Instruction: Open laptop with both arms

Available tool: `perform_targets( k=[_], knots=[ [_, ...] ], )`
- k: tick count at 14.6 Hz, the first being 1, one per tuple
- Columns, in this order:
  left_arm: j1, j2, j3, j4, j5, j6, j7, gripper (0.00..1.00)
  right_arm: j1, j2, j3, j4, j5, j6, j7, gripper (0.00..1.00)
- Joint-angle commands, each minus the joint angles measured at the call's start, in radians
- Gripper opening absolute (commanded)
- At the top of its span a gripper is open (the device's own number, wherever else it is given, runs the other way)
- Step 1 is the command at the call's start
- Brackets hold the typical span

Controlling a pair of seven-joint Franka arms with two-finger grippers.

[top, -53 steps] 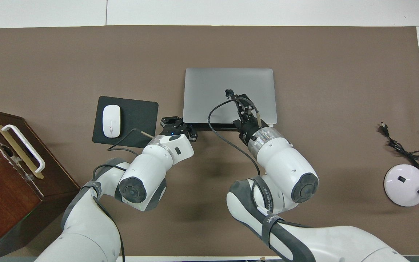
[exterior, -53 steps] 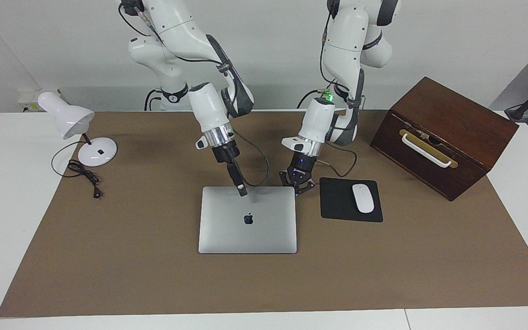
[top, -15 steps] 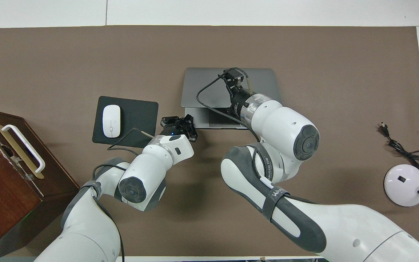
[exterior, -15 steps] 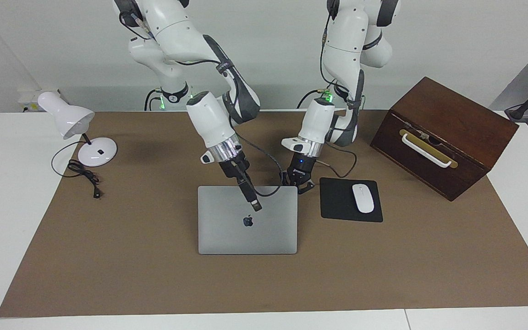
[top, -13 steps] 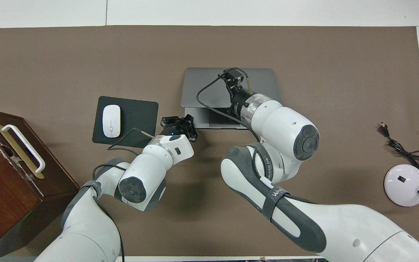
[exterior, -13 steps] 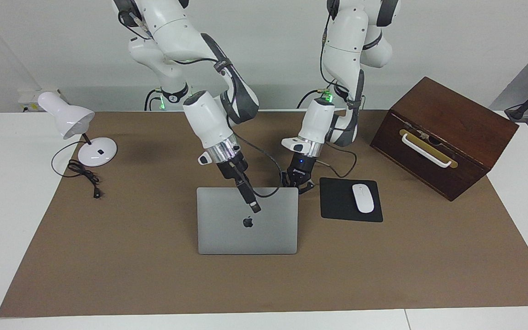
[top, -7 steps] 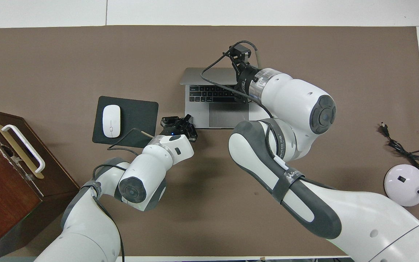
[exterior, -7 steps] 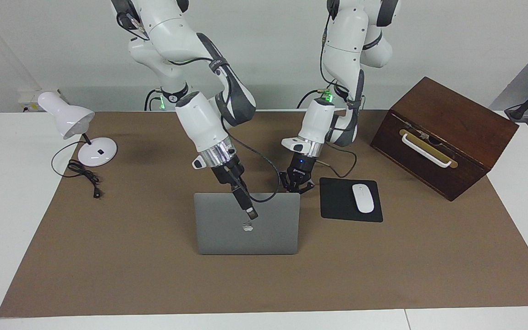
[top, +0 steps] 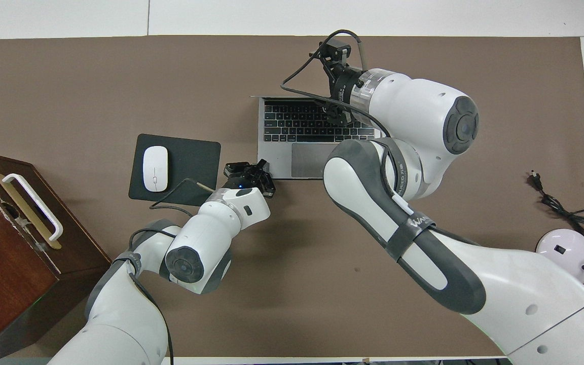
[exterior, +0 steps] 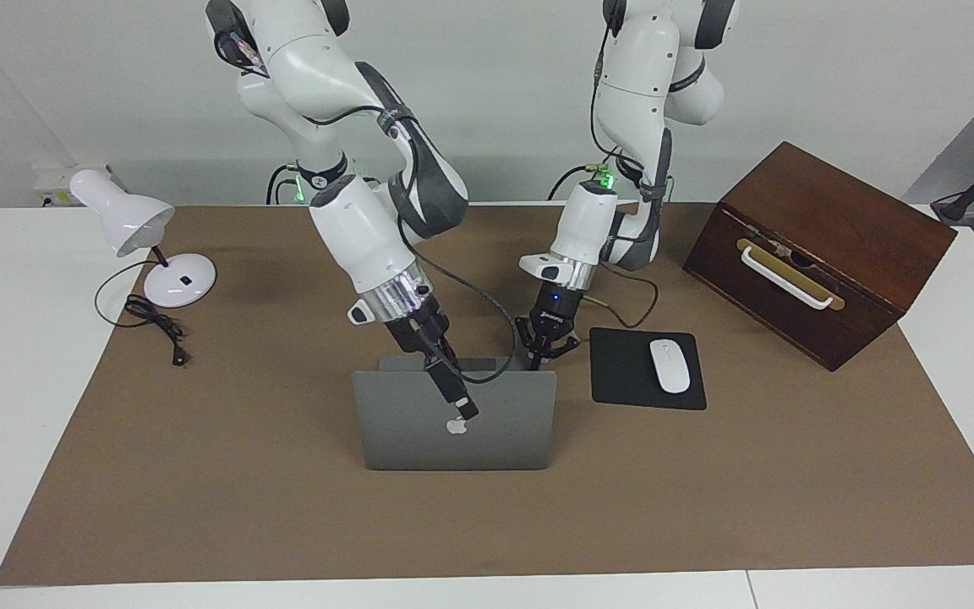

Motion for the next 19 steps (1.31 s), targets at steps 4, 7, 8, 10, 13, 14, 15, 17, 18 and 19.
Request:
perform_targets(
  k=[4, 7, 8, 10, 13, 14, 15, 17, 18, 19],
  knots=[
    [0.010, 0.030, -0.002, 0.010, 0.020, 0.016, 0.006, 0.00, -0.022, 0.086, -0.009, 0.169, -0.024, -0.077, -0.030, 1.00],
    [0.010, 0.030, -0.002, 0.010, 0.020, 0.016, 0.006, 0.00, -0.022, 0.116, -0.029, 0.218, -0.031, -0.106, -0.033, 1.00],
    [0.010, 0.030, -0.002, 0.010, 0.020, 0.016, 0.006, 0.00, -0.023, 0.124, -0.030, 0.233, -0.033, -0.108, -0.034, 1.00],
    [0.010, 0.030, -0.002, 0.010, 0.020, 0.016, 0.006, 0.00, -0.023, 0.138, -0.030, 0.259, -0.039, -0.117, -0.034, 1.00],
    [0.010, 0.030, -0.002, 0.010, 0.020, 0.016, 0.006, 0.00, -0.023, 0.152, -0.030, 0.284, -0.039, -0.120, -0.034, 1.00],
    [0.010, 0.030, -0.002, 0.010, 0.018, 0.016, 0.006, 0.00, -0.023, 0.153, -0.030, 0.284, -0.039, -0.120, -0.034, 1.00],
    [0.010, 0.030, -0.002, 0.010, 0.020, 0.016, 0.006, 0.00, -0.023, 0.153, -0.030, 0.284, -0.039, -0.120, -0.034, 1.00],
    [0.010, 0.030, -0.002, 0.010, 0.018, 0.016, 0.006, 0.00, -0.023, 0.152, -0.030, 0.282, -0.039, -0.120, -0.033, 1.00],
    [0.010, 0.030, -0.002, 0.010, 0.020, 0.016, 0.006, 0.00, -0.022, 0.150, -0.030, 0.282, -0.037, -0.120, -0.033, 1.00],
    [0.010, 0.030, -0.002, 0.010, 0.020, 0.018, 0.006, 0.00, -0.020, 0.147, -0.030, 0.282, -0.036, -0.120, -0.030, 1.00]
  ],
)
